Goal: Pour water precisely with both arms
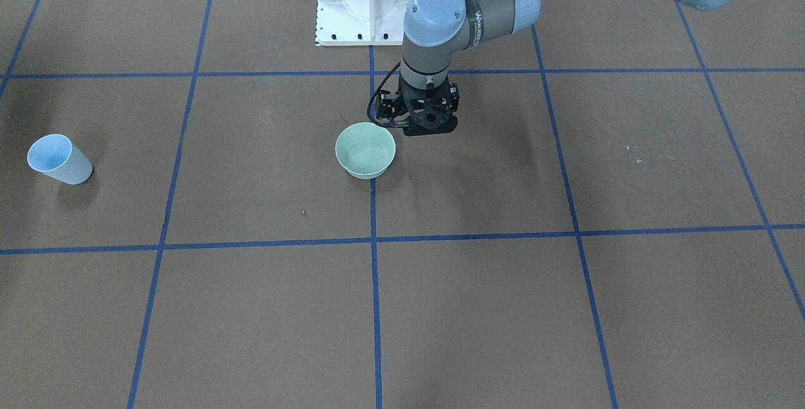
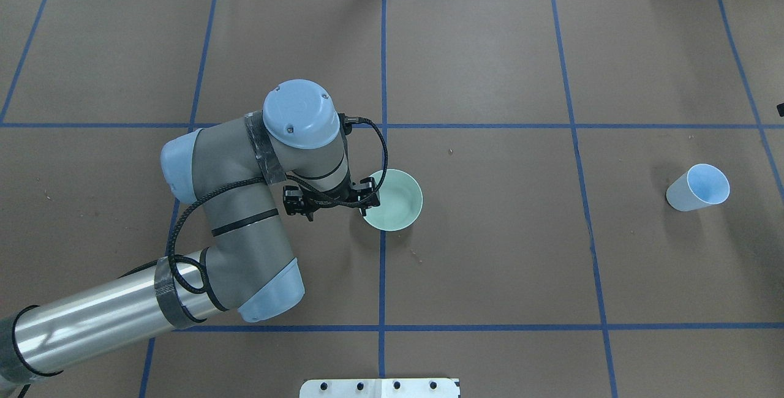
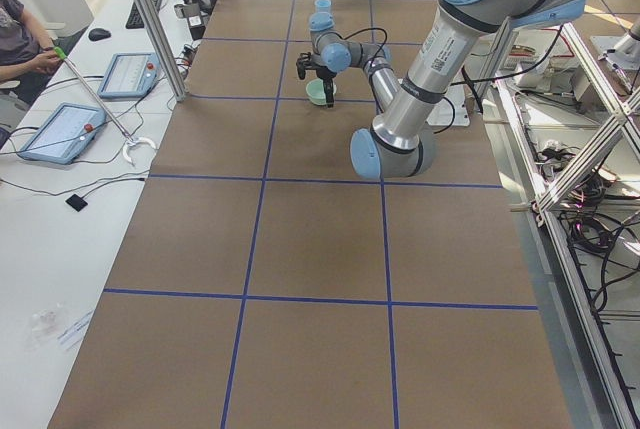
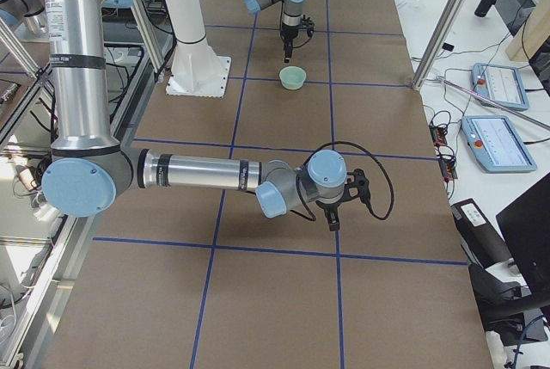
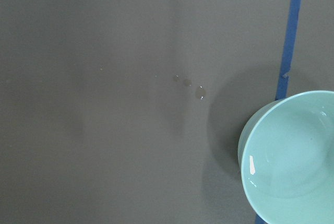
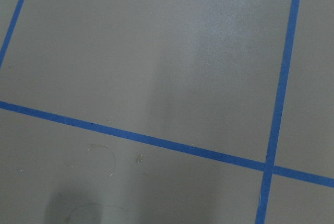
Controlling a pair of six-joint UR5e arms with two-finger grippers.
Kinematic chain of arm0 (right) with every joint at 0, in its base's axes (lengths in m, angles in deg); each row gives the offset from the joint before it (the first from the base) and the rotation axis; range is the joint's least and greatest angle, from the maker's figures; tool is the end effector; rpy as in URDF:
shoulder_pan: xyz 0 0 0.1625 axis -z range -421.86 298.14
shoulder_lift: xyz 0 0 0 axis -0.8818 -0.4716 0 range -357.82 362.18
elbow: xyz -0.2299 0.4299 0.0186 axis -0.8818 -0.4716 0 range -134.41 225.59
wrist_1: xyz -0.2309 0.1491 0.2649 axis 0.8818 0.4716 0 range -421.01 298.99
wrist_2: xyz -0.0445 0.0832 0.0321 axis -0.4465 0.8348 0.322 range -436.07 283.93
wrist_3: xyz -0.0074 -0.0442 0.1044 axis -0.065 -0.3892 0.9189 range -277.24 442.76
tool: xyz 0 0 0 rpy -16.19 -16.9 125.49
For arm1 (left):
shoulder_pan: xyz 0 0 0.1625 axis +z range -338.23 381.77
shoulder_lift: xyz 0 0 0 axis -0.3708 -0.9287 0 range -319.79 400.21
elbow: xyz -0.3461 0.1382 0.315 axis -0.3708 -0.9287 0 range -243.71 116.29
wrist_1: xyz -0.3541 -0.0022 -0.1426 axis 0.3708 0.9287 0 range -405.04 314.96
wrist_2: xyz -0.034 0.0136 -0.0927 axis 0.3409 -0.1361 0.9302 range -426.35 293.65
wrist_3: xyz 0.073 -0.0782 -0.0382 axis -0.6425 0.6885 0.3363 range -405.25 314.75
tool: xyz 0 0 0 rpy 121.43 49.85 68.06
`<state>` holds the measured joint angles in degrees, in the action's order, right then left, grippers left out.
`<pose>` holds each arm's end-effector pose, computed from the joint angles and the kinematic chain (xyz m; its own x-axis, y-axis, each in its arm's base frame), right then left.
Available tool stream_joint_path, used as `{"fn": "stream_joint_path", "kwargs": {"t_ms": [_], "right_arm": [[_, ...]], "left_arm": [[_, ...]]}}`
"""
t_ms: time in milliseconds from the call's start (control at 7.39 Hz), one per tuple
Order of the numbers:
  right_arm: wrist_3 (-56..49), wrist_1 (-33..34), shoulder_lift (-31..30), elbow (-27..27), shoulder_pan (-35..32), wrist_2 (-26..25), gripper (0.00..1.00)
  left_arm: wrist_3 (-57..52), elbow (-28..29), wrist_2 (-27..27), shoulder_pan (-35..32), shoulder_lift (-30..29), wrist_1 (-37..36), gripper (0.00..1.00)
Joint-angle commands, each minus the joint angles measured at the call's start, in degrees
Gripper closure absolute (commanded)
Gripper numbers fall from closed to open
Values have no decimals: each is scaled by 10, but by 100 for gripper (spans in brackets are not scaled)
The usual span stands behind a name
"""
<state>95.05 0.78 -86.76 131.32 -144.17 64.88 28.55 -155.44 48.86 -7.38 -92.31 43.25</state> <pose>-0.0205 -0.4884 0.6931 0.5930 -0.2088 0.7776 -0.0052 0.9648 0.2630 0.5952 -0.4291 0.2809 0.6708 -0.0852 -0.7368 0.0022 0.9936 -0.1129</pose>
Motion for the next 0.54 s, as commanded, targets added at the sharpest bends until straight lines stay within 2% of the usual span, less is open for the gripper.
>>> {"fn": "stream_joint_path", "kwargs": {"t_ms": [0, 271, 406], "right_arm": [[-1, 1, -9, 6, 1, 3, 2], [-1, -1, -14, 6, 1, 2, 2], [-1, -3, -18, 6, 2, 1, 1]], "left_arm": [[3, 37, 0, 1, -4, 48, 2], [6, 50, 0, 2, -15, 48, 8], [6, 53, 0, 3, -18, 49, 18]]}}
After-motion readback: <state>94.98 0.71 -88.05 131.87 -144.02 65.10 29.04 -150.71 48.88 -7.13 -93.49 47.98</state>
